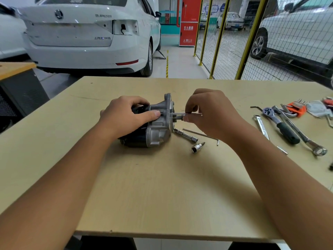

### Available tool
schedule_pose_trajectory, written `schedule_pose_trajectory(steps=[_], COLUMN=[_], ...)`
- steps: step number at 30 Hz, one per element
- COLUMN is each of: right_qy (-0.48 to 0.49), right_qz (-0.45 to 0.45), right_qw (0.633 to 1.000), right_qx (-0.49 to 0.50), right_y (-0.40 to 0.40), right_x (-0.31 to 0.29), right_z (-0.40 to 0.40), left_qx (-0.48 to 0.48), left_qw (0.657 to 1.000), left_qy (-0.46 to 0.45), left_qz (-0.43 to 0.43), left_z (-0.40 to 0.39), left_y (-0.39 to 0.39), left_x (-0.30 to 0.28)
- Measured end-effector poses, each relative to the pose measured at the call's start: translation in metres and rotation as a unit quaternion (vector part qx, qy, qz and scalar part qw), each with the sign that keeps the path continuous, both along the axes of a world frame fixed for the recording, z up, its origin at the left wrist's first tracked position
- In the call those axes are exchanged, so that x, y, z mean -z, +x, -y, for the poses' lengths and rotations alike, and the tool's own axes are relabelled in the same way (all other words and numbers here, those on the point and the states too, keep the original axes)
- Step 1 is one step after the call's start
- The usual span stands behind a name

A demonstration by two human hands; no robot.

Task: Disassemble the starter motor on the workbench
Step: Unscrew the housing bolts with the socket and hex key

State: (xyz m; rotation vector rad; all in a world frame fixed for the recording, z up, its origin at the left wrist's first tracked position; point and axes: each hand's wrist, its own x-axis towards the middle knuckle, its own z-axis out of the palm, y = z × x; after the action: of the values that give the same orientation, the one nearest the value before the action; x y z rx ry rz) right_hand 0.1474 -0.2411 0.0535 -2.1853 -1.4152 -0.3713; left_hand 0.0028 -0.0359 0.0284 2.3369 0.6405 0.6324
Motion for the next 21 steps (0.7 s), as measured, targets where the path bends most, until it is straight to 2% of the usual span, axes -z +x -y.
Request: schedule_pose_trajectory(steps=[7, 12, 16, 21], right_qy=[-0.043, -0.058, -0.031, 0.002], right_qz=[-0.011, 0.017, 0.047, -0.009], right_qw=[0.998, 0.998, 0.998, 1.000], right_qx=[-0.048, -0.018, 0.015, -0.018], right_y=[0.0043, 0.0054, 0.0027, 0.0016], right_x=[0.0033, 0.0041, 0.0048, 0.0046], right_z=[0.0012, -0.0002, -0.0014, -0.0014], left_qx=[-0.014, -0.011, -0.006, -0.014], left_qw=[1.000, 1.000, 1.000, 1.000], left_qy=[0.010, 0.005, 0.006, 0.017], left_qz=[-0.001, 0.002, -0.001, -0.001], left_z=[-0.0010, -0.0012, -0.0010, -0.0008], left_y=[0.0021, 0.0022, 0.0009, 0.0015], left_x=[0.0014, 0.0014, 0.0015, 0.0014])
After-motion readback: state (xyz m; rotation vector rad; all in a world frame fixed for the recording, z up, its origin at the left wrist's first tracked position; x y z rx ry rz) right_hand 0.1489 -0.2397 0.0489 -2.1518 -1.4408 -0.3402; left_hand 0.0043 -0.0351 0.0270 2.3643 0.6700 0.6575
